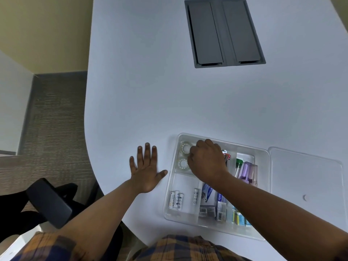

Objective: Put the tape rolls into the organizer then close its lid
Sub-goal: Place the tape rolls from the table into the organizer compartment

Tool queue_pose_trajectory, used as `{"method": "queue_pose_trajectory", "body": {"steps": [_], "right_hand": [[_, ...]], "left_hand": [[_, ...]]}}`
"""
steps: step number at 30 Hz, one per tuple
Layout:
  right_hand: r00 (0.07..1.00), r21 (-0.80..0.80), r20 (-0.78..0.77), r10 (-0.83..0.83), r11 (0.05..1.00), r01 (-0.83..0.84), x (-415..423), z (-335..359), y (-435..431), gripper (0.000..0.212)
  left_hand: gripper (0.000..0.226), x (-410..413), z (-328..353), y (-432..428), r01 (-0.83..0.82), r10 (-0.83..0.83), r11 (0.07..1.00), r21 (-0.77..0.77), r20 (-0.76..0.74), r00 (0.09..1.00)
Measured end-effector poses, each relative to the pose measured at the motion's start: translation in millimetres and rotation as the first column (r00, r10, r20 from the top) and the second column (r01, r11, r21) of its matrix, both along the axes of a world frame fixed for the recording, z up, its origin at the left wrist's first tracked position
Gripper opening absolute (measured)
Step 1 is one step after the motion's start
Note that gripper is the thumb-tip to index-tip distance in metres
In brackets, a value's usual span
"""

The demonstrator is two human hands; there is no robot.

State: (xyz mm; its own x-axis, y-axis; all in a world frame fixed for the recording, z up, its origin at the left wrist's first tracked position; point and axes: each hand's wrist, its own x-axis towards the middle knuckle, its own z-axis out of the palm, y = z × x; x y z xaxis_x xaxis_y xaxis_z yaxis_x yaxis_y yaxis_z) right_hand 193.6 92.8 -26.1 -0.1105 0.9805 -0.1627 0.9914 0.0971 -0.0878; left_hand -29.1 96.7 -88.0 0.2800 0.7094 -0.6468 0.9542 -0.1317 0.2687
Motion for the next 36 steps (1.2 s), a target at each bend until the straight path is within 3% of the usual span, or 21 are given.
{"method": "queue_pose_trajectory", "body": {"steps": [5, 11, 17, 23, 36], "right_hand": [[0.999, -0.165, 0.04, -0.031, 0.986, 0.037, -9, 1, -2, 0.045], [0.996, -0.184, 0.041, -0.083, 0.979, 0.089, -11, 3, 2, 0.029], [0.988, -0.141, 0.129, -0.09, 0.984, 0.108, 8, 12, 9, 0.032], [0.983, -0.175, 0.184, -0.02, 0.983, 0.053, 9, 15, 12, 0.009], [0.987, -0.286, 0.125, -0.105, 0.948, 0.137, -3, 5, 6, 0.016]], "left_hand": [[0.091, 0, -1, 0, 0.0, 0.0, 1.0, -0.007, -0.001, 1.0], [0.091, -1, -2, 1, -0.002, 0.002, 1.0, 0.005, -0.002, 1.0], [0.09, -1, -3, 0, -0.003, 0.003, 1.0, 0.004, 0.002, 1.0], [0.09, 1, 0, 1, -0.006, 0.006, 1.0, -0.007, -0.003, 1.0], [0.091, 1, 0, 1, -0.011, 0.011, 1.0, -0.008, -0.002, 1.0]]}}
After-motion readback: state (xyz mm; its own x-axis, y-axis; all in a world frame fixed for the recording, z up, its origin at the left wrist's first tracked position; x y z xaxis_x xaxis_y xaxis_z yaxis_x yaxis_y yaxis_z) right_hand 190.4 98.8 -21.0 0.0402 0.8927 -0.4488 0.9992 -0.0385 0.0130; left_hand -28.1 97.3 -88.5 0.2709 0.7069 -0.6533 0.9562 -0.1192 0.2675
